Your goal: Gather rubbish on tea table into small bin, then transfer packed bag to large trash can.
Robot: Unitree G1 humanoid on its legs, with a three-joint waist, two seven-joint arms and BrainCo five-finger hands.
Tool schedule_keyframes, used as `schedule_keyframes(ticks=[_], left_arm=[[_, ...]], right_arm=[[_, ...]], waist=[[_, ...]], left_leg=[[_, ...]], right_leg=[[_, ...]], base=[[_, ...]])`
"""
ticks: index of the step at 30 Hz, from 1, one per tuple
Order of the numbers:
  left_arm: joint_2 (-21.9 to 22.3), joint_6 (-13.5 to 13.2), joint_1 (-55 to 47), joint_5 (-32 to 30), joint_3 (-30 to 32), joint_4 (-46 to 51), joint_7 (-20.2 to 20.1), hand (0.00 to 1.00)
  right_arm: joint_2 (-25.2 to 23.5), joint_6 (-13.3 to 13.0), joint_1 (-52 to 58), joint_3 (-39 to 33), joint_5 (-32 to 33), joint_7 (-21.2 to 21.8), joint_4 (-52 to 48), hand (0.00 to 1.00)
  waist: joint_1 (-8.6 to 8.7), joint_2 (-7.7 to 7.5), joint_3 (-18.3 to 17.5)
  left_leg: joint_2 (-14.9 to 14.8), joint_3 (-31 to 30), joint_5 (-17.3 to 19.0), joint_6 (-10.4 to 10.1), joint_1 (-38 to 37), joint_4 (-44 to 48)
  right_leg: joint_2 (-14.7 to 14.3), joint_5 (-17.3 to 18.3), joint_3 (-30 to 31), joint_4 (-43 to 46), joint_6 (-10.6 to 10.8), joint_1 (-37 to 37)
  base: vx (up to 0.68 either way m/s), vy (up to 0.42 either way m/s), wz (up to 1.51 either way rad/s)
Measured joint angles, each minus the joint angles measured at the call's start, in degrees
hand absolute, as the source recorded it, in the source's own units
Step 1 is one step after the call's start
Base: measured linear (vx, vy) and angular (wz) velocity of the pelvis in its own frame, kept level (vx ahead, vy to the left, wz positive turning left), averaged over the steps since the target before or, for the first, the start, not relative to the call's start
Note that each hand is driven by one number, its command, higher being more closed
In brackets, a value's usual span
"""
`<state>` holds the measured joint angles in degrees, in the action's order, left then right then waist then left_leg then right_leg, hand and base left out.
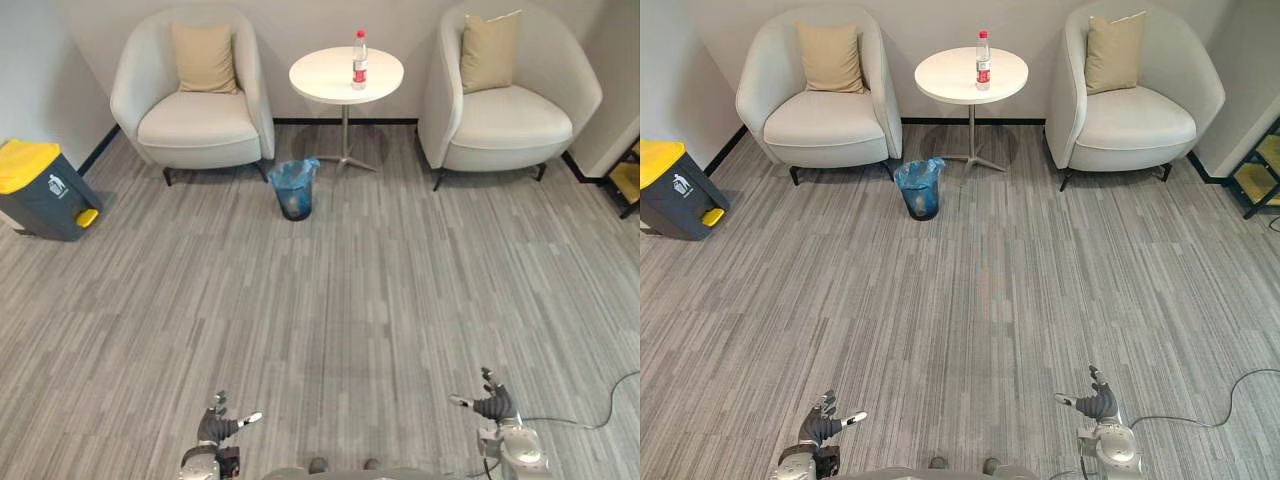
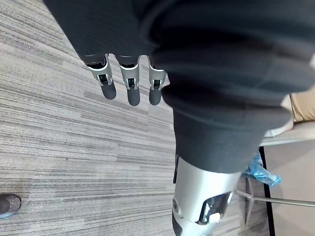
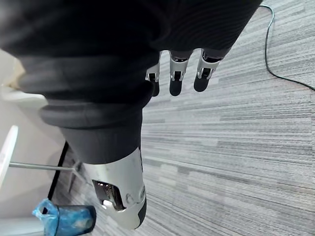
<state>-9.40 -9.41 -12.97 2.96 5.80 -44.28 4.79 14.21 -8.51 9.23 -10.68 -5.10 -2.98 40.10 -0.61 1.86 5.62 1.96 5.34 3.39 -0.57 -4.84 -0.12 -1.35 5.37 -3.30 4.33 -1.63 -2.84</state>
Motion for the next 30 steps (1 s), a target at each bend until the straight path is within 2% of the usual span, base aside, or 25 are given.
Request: schedule_keyframes(ticks=[8,13,19,23,24,27,28,30], left_arm=[[-0.02,0.06,-1.09,-1.46,1.13,1.53,-0.93,0.00],[-0.02,0.17,-1.11,-1.44,1.12,2.04,-0.88,0.00],[-0.01,0.32,-0.35,-1.43,1.11,4.24,-0.61,0.00],[0.13,0.37,0.87,-1.39,1.11,5.78,0.44,0.00],[0.25,0.38,0.94,-1.38,1.10,7.10,0.52,0.00],[0.20,0.47,1.93,-1.15,1.01,8.50,0.62,0.00],[-0.10,0.49,2.44,-0.91,0.67,8.97,0.74,0.00],[-0.34,0.76,3.13,-0.83,-0.10,9.00,1.26,0.00]], right_arm=[[-0.06,0.26,-0.11,-0.16,1.32,0.41,1.93,0.00],[-0.25,0.37,-0.88,-0.44,4.76,0.46,3.44,0.00],[-0.52,1.28,-4.02,-0.58,5.78,-0.07,3.77,0.00],[-0.81,1.98,-6.86,-0.58,6.90,-0.70,4.04,0.00],[-0.84,2.19,-8.01,-0.57,7.29,-0.83,4.03,0.00],[-1.29,2.30,-7.76,-0.54,8.15,-1.13,4.02,0.00],[-2.36,2.34,-7.33,-0.37,9.58,-1.54,3.81,0.00],[-3.18,2.45,-6.30,0.15,10.45,-1.88,3.76,0.00]], waist=[[-0.07,0.04,0.03],[-0.14,0.03,0.47],[-0.28,-0.09,2.77],[-0.38,0.17,4.24],[-0.39,0.40,4.69],[-0.33,0.33,5.20],[-0.17,0.21,6.13],[-0.09,0.01,6.65]], left_leg=[[-0.04,-0.23,0.00,0.00,-0.05,-0.23],[-0.19,0.24,0.01,0.00,0.08,-0.97],[-0.58,3.02,0.18,0.08,2.52,-0.71],[-1.22,5.44,3.22,1.28,5.59,3.71],[-1.18,6.32,5.51,2.03,7.02,6.53],[-0.48,6.21,9.54,2.67,7.92,10.34],[-0.04,5.36,11.07,3.14,6.55,11.29],[0.11,4.32,13.02,2.82,4.31,11.63]], right_leg=[[0.01,-0.03,-0.50,0.33,0.02,0.08],[-0.16,-0.03,-0.17,0.57,0.01,1.13],[-0.62,-0.09,2.30,1.56,-0.07,4.44],[-1.00,0.58,4.47,3.67,0.60,7.26],[-0.76,3.41,5.16,8.51,1.44,9.86],[0.77,8.18,3.43,22.27,4.55,15.42],[2.32,8.55,0.91,34.13,4.96,20.23],[4.37,10.26,-2.31,40.06,4.76,23.78]], base=[[-0.01,0.004,0.02],[-0.01,0.005,-0.05],[0.02,0.009,-0.23],[0.06,0.019,-0.33],[0.06,0.029,-0.29],[0.09,0.034,-0.03],[0.17,0.020,0.16],[0.28,0.016,0.14]])
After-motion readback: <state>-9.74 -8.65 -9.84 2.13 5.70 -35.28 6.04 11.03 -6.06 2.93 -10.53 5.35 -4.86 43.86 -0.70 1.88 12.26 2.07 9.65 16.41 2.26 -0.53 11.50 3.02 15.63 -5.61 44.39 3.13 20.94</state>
